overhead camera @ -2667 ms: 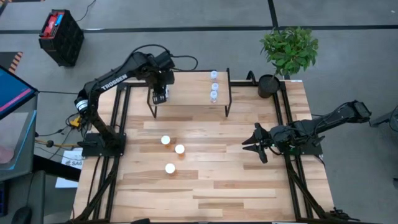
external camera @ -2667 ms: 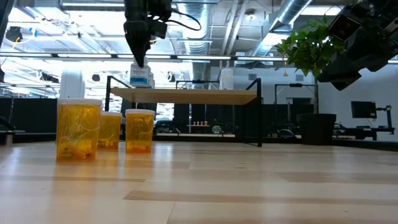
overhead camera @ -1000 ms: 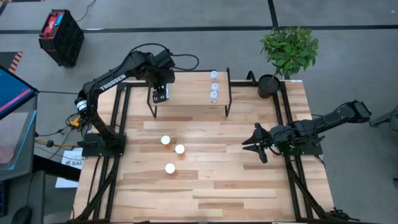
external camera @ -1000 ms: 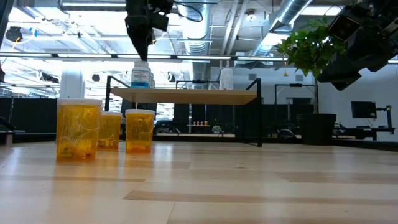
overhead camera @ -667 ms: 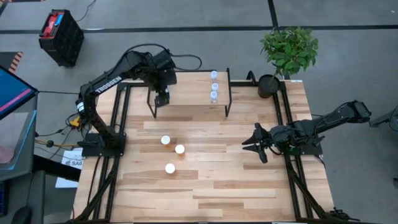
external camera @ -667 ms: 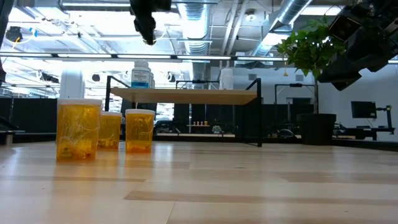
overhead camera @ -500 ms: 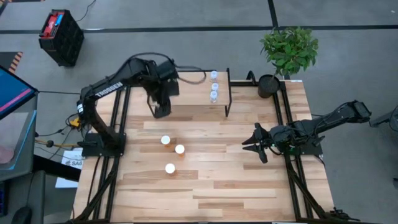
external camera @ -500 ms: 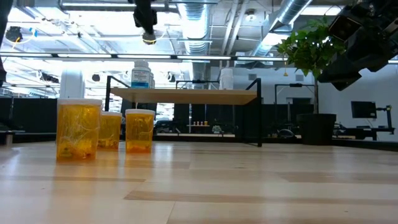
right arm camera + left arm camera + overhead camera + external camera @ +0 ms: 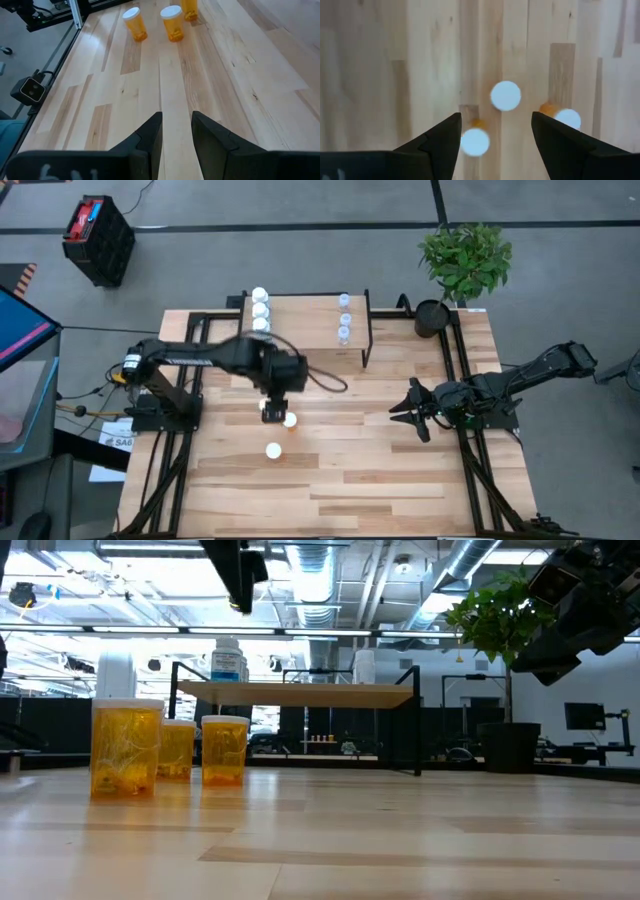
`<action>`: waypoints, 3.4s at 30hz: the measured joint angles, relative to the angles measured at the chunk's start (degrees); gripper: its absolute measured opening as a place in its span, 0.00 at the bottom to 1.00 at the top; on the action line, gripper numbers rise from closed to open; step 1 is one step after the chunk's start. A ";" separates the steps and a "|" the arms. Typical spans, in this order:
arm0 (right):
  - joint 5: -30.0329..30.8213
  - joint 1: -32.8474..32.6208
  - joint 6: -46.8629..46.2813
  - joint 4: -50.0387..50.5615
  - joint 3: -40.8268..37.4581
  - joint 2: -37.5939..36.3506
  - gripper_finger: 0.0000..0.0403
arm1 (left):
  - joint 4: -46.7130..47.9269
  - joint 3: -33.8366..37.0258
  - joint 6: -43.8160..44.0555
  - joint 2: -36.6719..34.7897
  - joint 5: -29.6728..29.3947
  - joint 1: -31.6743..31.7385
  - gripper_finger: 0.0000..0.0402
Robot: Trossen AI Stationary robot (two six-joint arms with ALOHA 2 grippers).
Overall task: Pick and place medicine bottles onto shelf by color
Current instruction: Put the middle right orange pill bottle on the shelf
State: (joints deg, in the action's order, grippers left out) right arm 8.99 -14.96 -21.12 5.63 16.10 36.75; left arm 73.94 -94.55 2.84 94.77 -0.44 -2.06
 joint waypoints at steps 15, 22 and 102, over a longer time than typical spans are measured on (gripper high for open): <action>0.00 -0.02 0.04 0.04 0.00 -0.01 0.31 | -17.09 17.74 10.77 -0.03 -7.02 -5.99 0.57; 0.00 -0.01 0.04 0.11 0.00 -0.01 0.31 | -22.69 21.88 12.87 -0.03 -7.81 -8.58 0.57; 0.00 -0.03 0.04 1.79 0.04 0.87 0.31 | -35.14 30.78 9.49 4.76 -8.74 -9.03 0.58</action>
State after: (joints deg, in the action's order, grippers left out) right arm 8.99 -14.99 -21.09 7.42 16.14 37.63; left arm 38.81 -63.77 12.33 99.53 -9.19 -11.09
